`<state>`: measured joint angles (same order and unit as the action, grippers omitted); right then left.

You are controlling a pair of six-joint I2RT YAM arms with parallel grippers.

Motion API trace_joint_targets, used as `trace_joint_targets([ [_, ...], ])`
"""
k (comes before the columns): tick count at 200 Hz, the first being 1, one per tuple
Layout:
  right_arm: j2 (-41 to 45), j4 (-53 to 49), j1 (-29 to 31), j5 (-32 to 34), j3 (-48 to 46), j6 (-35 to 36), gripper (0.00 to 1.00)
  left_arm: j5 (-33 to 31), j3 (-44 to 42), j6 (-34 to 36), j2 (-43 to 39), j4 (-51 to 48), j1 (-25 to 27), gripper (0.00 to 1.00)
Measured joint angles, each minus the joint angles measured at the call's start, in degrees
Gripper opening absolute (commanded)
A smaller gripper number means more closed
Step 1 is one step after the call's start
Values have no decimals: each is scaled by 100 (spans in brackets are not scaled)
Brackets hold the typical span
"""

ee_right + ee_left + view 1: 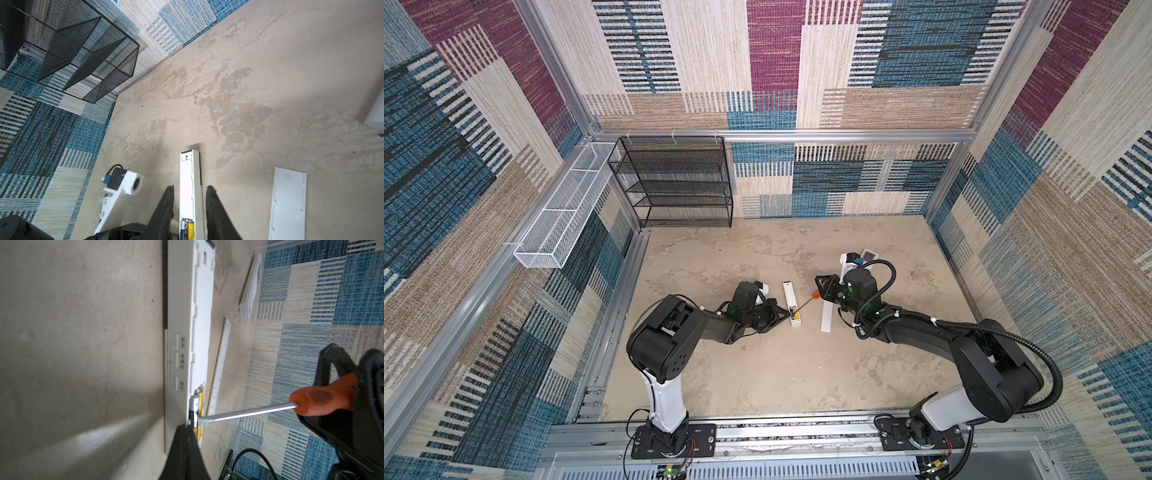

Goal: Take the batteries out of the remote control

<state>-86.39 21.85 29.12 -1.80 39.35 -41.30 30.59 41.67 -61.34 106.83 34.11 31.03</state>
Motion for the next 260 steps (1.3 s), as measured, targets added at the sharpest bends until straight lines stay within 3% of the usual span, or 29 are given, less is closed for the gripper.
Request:
trace_joint_targets([
  [260, 155, -264, -11, -11, -9, -81, 0, 42, -188, -168, 70, 472, 2, 0],
])
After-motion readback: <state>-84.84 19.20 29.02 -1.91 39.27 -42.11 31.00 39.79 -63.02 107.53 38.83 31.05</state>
